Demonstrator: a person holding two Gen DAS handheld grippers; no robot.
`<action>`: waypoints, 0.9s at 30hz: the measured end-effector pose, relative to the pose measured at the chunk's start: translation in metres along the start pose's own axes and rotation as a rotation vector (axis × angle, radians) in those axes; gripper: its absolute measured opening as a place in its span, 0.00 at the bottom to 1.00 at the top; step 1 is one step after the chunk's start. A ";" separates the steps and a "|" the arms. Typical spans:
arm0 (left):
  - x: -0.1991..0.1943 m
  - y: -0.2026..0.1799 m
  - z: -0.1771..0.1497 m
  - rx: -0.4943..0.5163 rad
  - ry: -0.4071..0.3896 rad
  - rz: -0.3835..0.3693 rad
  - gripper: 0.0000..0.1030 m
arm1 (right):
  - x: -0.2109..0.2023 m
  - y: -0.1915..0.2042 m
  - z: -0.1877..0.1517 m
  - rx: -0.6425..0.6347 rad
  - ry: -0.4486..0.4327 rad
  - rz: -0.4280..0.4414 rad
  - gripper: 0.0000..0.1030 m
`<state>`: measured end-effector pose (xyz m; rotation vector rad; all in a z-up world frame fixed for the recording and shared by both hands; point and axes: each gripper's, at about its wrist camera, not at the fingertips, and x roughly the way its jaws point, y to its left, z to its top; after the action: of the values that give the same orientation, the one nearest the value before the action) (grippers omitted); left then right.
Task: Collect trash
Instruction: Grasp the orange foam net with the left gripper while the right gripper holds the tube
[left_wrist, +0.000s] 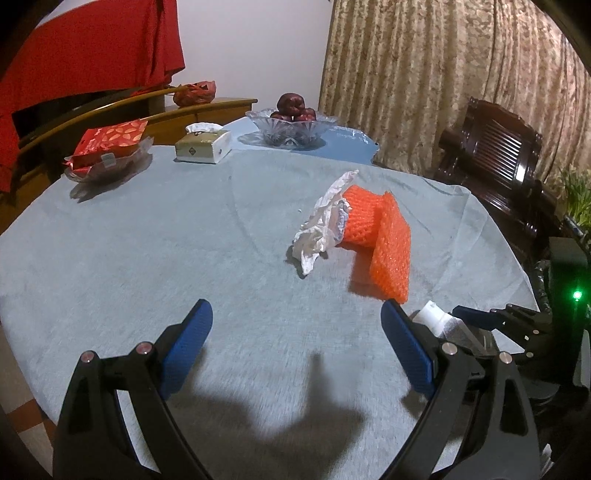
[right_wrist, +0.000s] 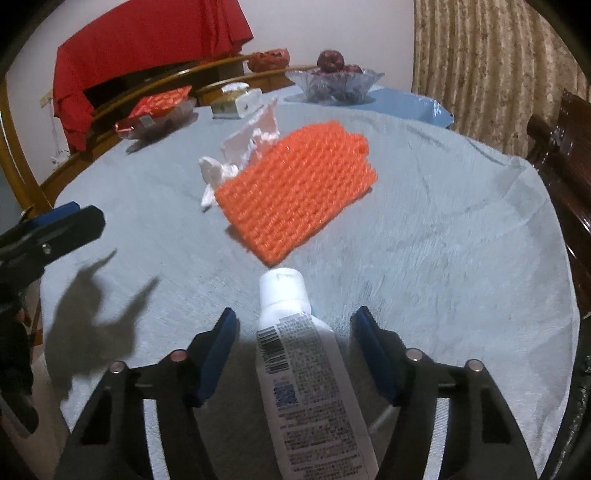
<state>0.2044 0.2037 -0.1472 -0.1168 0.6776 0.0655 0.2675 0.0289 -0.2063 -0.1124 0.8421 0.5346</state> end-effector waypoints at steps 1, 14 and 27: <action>0.001 -0.001 0.000 0.002 0.000 0.000 0.87 | 0.000 -0.001 0.000 0.002 0.000 -0.004 0.51; 0.009 -0.018 0.002 0.036 0.008 -0.020 0.87 | -0.010 -0.045 0.004 0.127 -0.026 -0.044 0.44; 0.018 -0.030 0.004 0.049 0.018 -0.037 0.87 | -0.019 -0.058 -0.004 0.173 -0.059 -0.073 0.42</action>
<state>0.2235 0.1749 -0.1531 -0.0830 0.6944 0.0120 0.2829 -0.0297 -0.2016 0.0307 0.8197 0.3934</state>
